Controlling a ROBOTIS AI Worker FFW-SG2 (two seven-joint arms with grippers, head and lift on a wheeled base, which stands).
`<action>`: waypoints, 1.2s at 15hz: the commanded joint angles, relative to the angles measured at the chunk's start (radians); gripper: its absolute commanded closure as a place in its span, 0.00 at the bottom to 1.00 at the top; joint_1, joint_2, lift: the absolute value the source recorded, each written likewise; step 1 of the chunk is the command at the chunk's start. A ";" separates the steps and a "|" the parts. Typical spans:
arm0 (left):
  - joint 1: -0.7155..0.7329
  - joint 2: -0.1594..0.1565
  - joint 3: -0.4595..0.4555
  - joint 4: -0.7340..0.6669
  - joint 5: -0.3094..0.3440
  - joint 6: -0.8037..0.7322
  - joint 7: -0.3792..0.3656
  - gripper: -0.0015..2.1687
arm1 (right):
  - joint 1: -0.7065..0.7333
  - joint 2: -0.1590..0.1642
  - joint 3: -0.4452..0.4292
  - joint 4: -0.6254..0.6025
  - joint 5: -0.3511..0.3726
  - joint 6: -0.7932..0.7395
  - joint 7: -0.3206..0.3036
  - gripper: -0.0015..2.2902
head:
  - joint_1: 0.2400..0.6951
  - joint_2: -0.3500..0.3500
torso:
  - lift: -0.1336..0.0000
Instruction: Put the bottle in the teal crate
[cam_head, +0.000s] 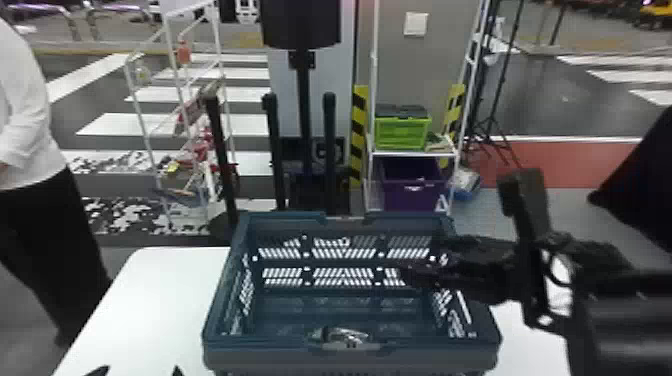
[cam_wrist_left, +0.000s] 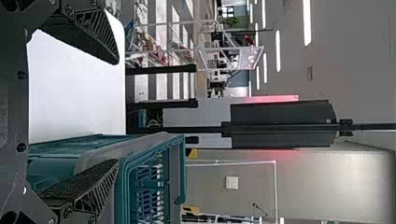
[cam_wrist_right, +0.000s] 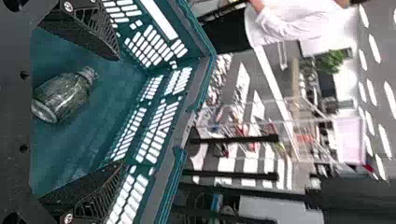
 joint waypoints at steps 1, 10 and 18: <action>0.006 -0.001 -0.011 -0.025 -0.016 0.035 0.009 0.06 | 0.161 0.001 -0.066 -0.142 -0.032 -0.047 -0.066 0.04 | 0.57 0.50 | 1.00; 0.040 -0.001 -0.097 -0.054 -0.082 0.032 0.041 0.06 | 0.622 0.001 -0.352 -0.155 -0.414 -0.685 -0.287 0.04 | 0.57 0.50 | 1.00; 0.080 0.001 -0.117 -0.067 -0.112 -0.023 0.047 0.06 | 0.866 0.001 -0.196 -0.014 -0.420 -1.271 -0.606 0.04 | 0.57 0.50 | 1.00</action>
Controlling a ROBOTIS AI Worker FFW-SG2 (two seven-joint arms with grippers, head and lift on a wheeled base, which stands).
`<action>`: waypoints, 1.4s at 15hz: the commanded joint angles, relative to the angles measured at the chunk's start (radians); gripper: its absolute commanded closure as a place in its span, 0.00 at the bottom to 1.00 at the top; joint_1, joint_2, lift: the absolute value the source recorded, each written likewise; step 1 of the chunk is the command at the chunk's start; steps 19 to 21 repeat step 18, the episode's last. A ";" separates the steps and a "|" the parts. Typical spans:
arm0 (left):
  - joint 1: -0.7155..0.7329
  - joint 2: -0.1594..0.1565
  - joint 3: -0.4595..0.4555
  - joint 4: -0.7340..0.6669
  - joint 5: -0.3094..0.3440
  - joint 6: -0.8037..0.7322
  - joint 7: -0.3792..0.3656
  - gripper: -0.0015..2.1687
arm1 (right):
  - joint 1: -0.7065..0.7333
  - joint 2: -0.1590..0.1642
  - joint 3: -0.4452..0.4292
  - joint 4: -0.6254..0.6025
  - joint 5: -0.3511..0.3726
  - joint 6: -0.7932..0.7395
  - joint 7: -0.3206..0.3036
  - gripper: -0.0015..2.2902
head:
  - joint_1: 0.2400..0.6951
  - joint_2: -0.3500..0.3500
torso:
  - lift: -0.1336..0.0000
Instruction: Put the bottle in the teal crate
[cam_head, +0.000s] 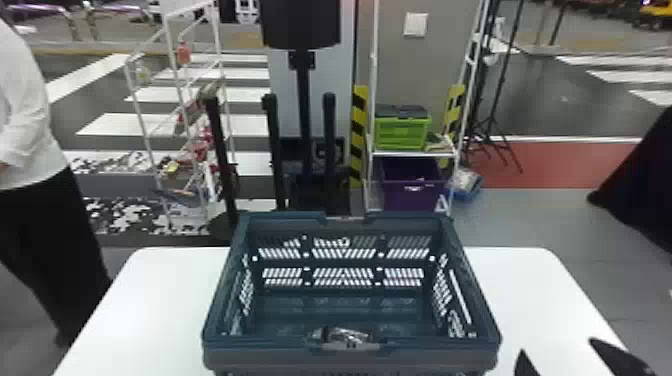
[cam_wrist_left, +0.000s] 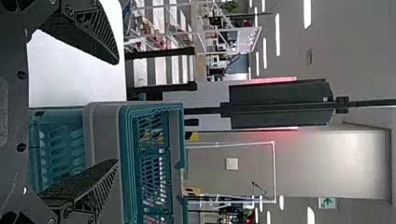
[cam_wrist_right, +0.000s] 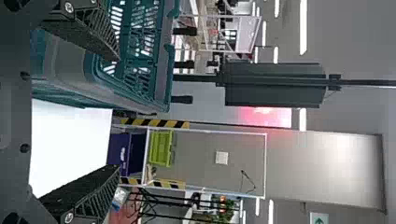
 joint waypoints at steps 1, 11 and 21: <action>0.001 0.004 0.000 0.001 -0.001 -0.003 0.001 0.06 | 0.043 0.001 0.012 0.018 -0.001 -0.054 -0.015 0.04 | 0.57 0.50 | 1.00; -0.028 0.015 -0.010 0.015 0.016 0.027 0.028 0.06 | 0.087 0.001 0.002 0.024 -0.034 -0.057 -0.019 0.04 | 0.57 0.50 | 1.00; -0.019 0.022 -0.009 0.002 0.021 0.064 0.037 0.06 | 0.094 0.001 -0.021 0.035 -0.055 -0.069 0.016 0.04 | 0.57 0.50 | 1.00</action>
